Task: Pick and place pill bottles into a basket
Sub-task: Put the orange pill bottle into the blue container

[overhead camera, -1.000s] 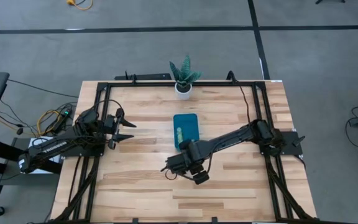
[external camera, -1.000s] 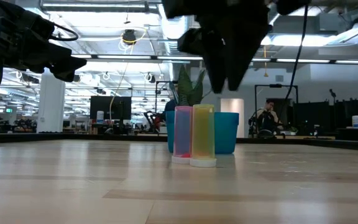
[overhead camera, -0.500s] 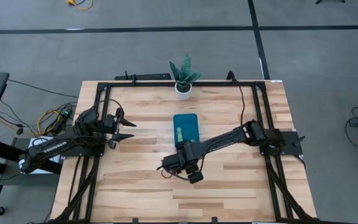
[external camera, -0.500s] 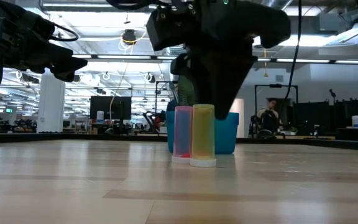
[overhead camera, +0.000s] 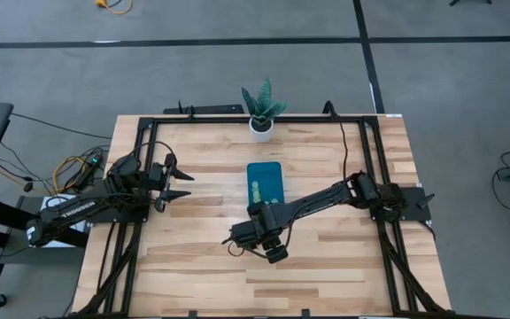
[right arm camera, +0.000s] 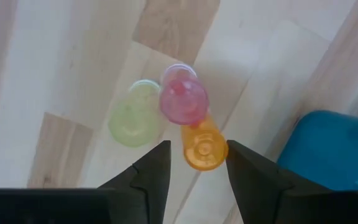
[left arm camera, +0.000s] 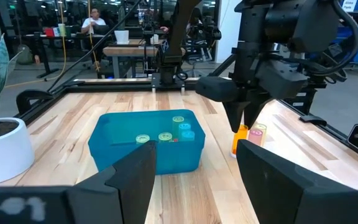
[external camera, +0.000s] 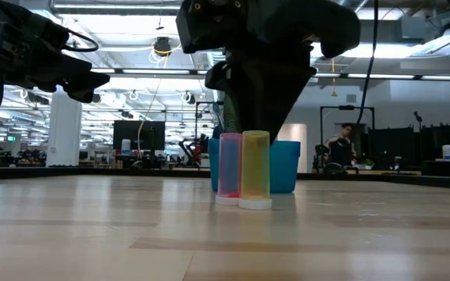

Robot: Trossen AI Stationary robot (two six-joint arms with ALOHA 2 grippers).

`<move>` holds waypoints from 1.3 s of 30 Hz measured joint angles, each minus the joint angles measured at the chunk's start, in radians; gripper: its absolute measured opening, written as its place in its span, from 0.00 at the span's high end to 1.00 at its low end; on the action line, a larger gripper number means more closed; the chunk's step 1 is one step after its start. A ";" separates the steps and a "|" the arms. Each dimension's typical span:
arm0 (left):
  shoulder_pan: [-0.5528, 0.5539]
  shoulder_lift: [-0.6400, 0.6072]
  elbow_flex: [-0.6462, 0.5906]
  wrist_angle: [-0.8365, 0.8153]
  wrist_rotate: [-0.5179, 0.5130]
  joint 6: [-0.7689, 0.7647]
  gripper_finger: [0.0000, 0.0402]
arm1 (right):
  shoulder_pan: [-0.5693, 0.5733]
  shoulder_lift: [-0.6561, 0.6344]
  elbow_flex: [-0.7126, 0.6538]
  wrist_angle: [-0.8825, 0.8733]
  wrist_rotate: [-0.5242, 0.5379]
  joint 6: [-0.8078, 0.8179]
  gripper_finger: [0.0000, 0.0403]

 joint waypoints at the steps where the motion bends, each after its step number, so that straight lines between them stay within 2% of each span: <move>1: 0.000 0.000 0.000 0.000 0.000 0.000 0.47 | 0.001 0.000 0.000 0.003 -0.001 0.000 0.65; 22: 0.000 0.000 0.000 -0.001 0.000 0.000 0.47 | 0.002 -0.001 0.000 0.003 0.000 0.005 0.75; 32: 0.000 0.000 0.000 -0.001 0.000 0.000 0.47 | 0.006 -0.002 0.000 -0.080 0.000 0.065 0.75; 39: 0.000 0.000 0.000 -0.001 0.000 0.000 0.47 | 0.006 -0.060 -0.001 -0.166 0.001 0.112 0.75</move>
